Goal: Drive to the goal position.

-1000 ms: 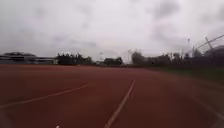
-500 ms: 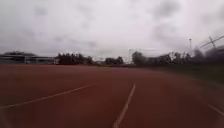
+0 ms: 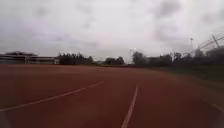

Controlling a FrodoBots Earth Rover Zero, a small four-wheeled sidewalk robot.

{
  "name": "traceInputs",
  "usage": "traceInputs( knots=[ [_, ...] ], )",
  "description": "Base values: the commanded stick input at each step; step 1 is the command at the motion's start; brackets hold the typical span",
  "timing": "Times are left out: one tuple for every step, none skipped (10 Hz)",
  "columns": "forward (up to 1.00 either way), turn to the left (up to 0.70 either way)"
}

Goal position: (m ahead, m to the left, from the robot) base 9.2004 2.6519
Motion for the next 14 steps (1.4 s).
traceInputs(
  knots=[
    [0.5, 0.0],
    [0.5, -0.16],
    [0.5, -0.36],
    [0.5, -0.42],
    [0.5, -0.17],
    [0.5, 0.0],
    [0.5, 0.0],
    [0.5, 0.0],
    [0.5, 0.0],
    [0.5, 0.0],
    [0.5, 0.0],
    [0.5, 0.0],
    [0.5, 0.0],
    [0.5, 0.0]
  ],
)
